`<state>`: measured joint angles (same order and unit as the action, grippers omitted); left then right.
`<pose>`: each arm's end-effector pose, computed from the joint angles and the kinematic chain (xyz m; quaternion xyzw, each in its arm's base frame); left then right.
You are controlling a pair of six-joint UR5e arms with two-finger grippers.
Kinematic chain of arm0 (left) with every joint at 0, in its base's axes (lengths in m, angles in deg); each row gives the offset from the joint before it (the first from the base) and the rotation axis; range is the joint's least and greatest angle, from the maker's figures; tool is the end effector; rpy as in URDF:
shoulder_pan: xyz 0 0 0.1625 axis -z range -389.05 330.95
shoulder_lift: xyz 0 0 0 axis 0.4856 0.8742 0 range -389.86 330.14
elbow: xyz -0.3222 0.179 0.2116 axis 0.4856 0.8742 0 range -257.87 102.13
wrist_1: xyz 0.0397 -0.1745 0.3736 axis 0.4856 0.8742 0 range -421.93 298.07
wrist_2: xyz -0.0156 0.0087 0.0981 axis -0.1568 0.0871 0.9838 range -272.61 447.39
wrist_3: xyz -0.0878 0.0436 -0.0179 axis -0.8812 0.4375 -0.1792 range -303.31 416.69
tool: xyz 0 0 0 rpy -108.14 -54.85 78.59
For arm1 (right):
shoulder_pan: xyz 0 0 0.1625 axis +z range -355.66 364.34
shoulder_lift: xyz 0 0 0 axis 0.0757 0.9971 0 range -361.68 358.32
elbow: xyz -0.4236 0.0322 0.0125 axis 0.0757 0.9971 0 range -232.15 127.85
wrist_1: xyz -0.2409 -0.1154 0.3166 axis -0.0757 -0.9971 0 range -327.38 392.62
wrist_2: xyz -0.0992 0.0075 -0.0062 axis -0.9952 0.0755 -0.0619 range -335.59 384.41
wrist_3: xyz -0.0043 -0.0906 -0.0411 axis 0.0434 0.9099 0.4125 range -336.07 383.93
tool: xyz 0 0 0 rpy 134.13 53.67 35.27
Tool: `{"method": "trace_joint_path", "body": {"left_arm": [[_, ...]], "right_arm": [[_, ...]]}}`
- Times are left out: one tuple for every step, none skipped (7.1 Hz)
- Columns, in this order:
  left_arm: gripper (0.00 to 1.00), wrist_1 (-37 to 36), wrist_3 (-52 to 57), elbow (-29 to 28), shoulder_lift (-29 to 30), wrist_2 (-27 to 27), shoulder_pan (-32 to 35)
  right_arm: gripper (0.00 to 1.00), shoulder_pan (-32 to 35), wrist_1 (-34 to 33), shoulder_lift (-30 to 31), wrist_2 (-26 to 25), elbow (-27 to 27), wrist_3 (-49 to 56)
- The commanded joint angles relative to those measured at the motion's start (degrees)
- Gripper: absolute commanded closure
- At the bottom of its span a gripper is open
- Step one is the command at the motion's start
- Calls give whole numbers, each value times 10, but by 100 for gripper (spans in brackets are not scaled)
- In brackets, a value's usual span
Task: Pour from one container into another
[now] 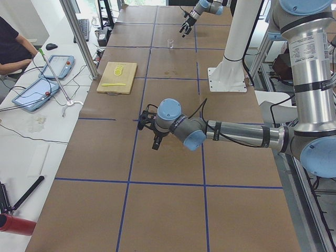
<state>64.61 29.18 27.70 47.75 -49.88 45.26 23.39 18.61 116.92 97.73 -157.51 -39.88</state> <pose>0.0559 -0.4208 0.5441 0.1506 0.4652 0.0468 0.8711 -0.2389 -0.2538 0.5805 0.3125 -0.4279 0.0228 0.8478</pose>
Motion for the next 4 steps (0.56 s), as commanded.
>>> {"method": "trace_joint_path", "body": {"left_arm": [[0,-1,0,-4,0,0,0],[0,0,3,-6,1,1,0],[0,1,4,-10,1,1,-1],[0,1,6,-11,1,1,-1]], "right_arm": [[0,155,-9,-4,174,3,65],[0,221,-35,-10,235,4,106],[0,315,-114,-52,329,4,179],[0,382,-190,-91,389,4,243]]}}
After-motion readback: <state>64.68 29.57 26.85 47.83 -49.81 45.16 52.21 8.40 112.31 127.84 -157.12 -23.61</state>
